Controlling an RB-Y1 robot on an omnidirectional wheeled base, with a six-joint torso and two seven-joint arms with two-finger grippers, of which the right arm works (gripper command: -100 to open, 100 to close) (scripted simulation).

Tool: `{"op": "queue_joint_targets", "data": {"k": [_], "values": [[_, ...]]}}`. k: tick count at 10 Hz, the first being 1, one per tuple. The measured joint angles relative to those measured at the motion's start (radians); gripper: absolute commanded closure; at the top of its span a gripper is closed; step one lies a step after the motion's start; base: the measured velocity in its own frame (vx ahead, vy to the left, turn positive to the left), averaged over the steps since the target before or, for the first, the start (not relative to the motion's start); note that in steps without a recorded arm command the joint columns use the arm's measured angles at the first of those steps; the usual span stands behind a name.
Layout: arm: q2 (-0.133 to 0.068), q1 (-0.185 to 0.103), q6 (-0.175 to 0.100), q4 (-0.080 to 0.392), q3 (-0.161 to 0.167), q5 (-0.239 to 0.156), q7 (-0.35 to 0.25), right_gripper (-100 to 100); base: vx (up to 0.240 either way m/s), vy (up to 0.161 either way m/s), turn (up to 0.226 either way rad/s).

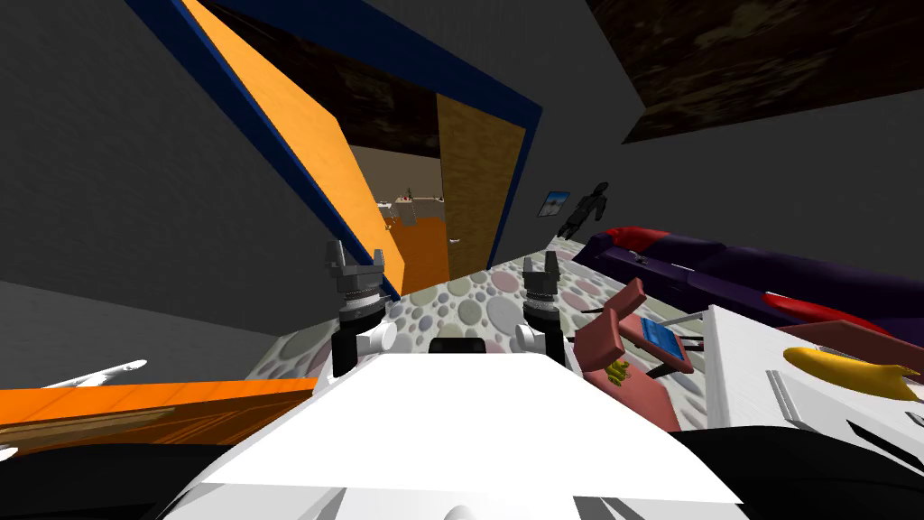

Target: Push the door open

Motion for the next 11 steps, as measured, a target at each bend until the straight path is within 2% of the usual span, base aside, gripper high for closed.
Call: {"op": "queue_joint_targets", "data": {"k": [1,7,11], "values": [[-0.006,-0.002,-0.005,0.017,-0.002,-0.003,0.001,-100,0.136,0.006,0.043],[-0.029,-0.057,-0.022,0.147,0.004,-0.007,0.004,-100,0.117,0.015,0.034],[-0.035,-0.085,-0.032,0.227,0.016,-0.005,0.012,-100,0.087,-0.005,0.037]]}}
